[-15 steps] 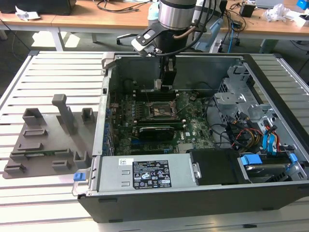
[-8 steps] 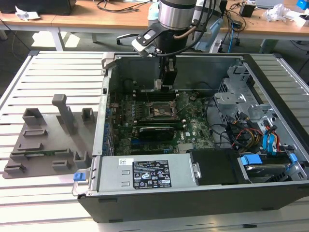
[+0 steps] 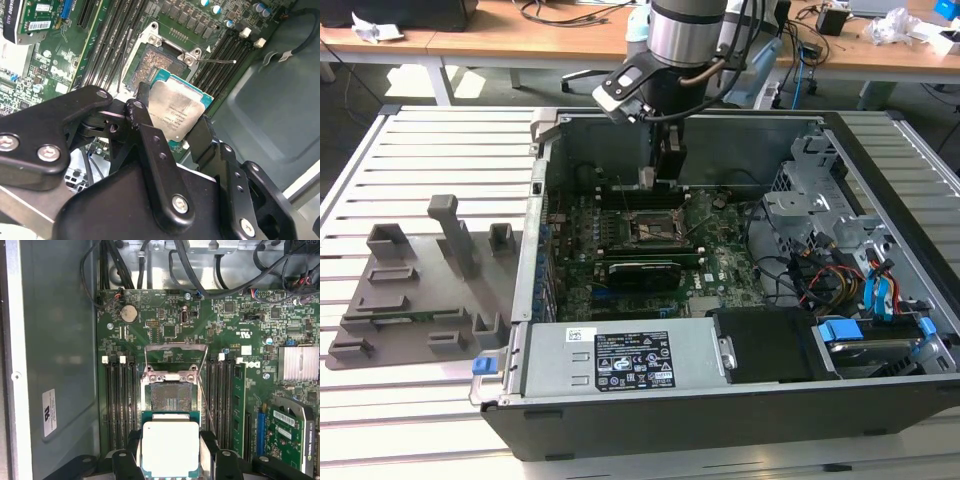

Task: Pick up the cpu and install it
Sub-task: 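Place the cpu into insertion slot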

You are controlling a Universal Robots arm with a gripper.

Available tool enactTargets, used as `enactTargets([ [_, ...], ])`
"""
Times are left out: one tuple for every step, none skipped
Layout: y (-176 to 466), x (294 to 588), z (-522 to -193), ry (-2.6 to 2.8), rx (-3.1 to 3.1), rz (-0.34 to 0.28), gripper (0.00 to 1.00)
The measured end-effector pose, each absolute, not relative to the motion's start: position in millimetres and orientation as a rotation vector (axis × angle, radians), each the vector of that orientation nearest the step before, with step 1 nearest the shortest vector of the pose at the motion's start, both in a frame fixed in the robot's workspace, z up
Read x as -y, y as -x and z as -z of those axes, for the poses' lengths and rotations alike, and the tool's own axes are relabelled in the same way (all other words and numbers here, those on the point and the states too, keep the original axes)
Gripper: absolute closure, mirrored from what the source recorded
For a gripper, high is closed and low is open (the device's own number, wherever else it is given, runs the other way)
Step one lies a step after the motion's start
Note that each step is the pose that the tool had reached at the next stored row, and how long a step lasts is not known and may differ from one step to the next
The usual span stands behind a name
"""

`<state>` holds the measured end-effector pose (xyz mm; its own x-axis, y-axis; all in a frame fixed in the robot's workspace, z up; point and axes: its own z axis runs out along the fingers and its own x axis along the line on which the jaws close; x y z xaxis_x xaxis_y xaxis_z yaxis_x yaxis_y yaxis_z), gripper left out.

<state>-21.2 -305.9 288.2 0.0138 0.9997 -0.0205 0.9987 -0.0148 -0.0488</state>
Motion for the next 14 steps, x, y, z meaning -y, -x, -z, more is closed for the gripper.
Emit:
enactTargets([
  [21.2, 305.9, -287.3, 2.222, 2.191, -0.076, 0.45],
  [21.2, 305.9, -286.6, 2.222, 2.191, -0.076, 0.45],
  [21.2, 305.9, -285.9, 2.222, 2.191, -0.076, 0.45],
  [21.2, 305.9, -285.4, 2.222, 2.191, -0.076, 0.45],
  [21.2, 305.9, -284.9, 2.222, 2.191, -0.076, 0.45],
  [21.2, 305.9, -284.3, 2.222, 2.191, -0.076, 0.45],
  [21.2, 305.9, -283.7, 2.222, 2.191, -0.077, 0.45],
  [21.2, 305.9, -283.3, 2.222, 2.191, -0.076, 0.45],
  [21.2, 305.9, -282.9, 2.222, 2.191, -0.076, 0.45],
  [21.2, 305.9, -282.3, 2.222, 2.191, -0.076, 0.45],
  [21.2, 305.9, -281.9, 2.222, 2.191, -0.076, 0.45],
  [21.2, 305.9, -281.5, 2.222, 2.191, -0.076, 0.45],
  [21.2, 305.9, -280.7, 2.222, 2.191, -0.076, 0.45],
  [21.2, 305.9, -279.9, 2.222, 2.191, -0.076, 0.45],
])
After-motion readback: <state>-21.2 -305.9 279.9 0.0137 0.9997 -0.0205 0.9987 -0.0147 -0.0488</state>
